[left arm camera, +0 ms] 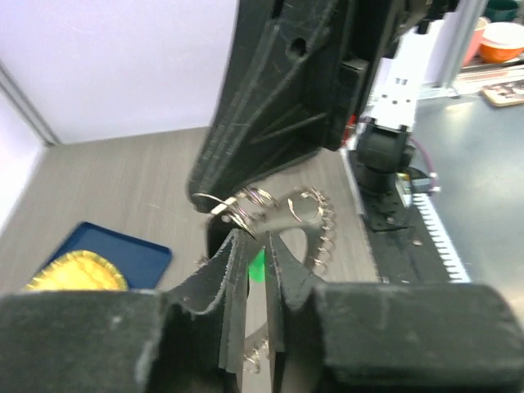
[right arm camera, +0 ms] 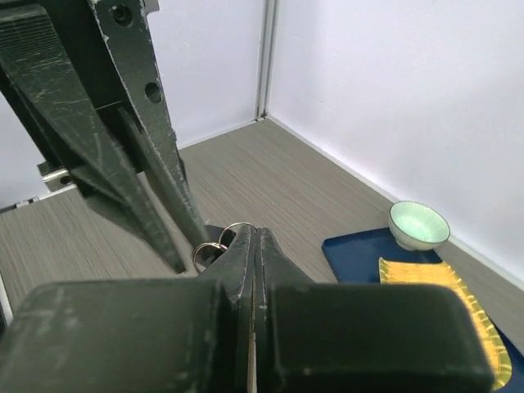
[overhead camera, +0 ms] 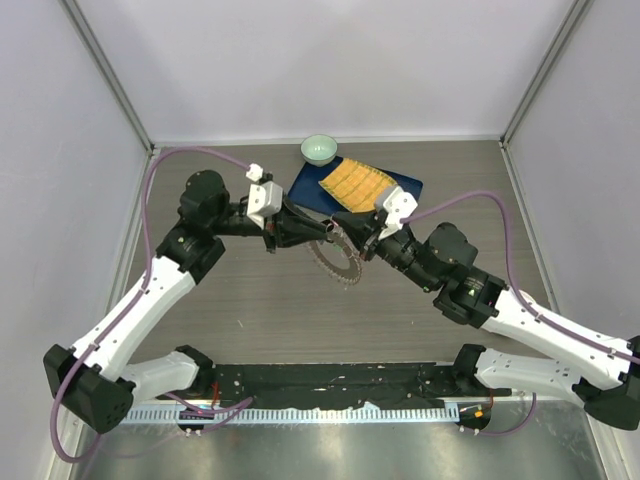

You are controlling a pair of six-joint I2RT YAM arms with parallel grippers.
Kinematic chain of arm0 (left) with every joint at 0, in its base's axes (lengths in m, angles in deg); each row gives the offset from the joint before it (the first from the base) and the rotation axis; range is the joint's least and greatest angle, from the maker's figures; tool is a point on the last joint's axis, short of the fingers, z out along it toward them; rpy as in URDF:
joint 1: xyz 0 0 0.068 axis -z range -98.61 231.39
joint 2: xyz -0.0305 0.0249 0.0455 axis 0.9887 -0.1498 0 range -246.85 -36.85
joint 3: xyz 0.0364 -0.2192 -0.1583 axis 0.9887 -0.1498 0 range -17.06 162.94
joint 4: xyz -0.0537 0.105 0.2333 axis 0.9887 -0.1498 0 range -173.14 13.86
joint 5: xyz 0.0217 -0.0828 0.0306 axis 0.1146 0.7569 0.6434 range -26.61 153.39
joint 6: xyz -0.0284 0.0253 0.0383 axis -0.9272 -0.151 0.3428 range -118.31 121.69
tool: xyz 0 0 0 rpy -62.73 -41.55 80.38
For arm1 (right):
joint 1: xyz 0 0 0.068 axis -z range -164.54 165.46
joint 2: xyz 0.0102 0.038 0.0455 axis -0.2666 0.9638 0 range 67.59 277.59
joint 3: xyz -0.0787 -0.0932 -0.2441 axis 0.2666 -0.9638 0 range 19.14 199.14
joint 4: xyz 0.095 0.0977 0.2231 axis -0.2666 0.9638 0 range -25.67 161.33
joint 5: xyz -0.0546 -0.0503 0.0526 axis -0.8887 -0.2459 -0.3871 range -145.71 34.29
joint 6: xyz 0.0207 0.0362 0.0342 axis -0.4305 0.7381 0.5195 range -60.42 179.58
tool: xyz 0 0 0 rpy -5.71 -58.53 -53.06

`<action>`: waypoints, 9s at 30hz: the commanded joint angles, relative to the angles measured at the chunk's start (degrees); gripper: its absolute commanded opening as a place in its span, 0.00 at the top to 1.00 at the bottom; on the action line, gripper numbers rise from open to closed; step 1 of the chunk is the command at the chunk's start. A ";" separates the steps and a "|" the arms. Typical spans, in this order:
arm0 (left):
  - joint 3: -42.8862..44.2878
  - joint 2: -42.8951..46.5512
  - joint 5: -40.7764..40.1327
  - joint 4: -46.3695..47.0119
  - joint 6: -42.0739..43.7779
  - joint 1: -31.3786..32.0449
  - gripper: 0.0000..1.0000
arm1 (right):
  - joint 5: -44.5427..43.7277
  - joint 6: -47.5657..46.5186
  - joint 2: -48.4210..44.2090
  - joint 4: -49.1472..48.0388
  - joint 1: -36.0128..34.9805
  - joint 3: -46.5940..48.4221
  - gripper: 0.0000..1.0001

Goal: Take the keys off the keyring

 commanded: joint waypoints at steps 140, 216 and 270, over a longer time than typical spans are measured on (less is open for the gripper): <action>-20.00 7.64 -10.91 18.35 -16.05 0.66 1.00 | 20.00 -19.75 2.56 -28.60 6.30 -16.23 0.99; -23.96 23.11 -106.61 -35.09 -41.71 -12.00 0.00 | -4.95 35.71 47.90 11.64 -10.13 7.93 0.45; -11.30 14.68 -3.62 -4.15 13.92 -2.08 0.04 | 29.76 -4.20 11.17 40.83 1.99 26.40 0.99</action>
